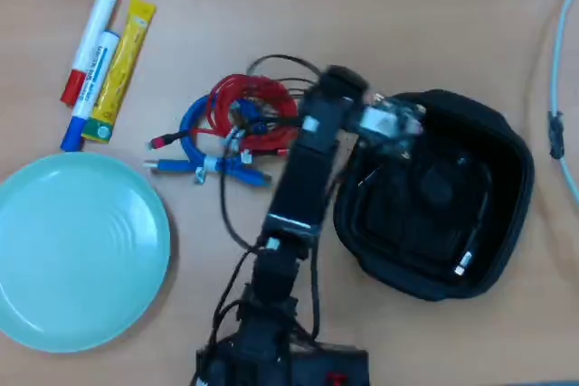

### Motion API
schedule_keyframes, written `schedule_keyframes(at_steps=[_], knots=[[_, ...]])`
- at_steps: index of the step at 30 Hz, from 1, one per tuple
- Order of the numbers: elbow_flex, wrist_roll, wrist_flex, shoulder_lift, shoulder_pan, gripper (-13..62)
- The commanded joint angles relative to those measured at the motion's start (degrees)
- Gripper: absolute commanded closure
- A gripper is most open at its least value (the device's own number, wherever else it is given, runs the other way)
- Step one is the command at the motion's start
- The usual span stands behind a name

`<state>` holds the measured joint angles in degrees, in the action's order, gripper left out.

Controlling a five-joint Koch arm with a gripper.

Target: Put a black charging cable in a black bowl and put a red charging cable in a green bowl

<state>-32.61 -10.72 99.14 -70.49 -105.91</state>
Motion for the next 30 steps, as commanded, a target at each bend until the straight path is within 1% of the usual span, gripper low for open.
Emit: schedule_keyframes(at_steps=[1, 4, 6, 9, 12, 14, 17, 20, 30], knots=[[-0.2, 0.7, 4.0, -3.7, 7.6, 26.1], [-3.5, 2.9, 4.0, -3.7, 15.1, 26.1], [-3.4, 7.2, 4.0, -3.7, 17.8, 26.1], [-4.6, 12.9, 4.3, -2.8, 20.6, 26.1], [-8.9, 12.7, 4.5, -0.2, 21.0, 26.2], [-12.0, 9.8, 4.5, 0.5, 21.1, 26.2], [-17.0, 0.5, 4.4, 1.1, 21.1, 26.1], [-18.5, -6.9, 4.3, 1.3, 21.6, 26.0], [-21.4, -17.6, 4.4, 1.5, 28.3, 26.0]])
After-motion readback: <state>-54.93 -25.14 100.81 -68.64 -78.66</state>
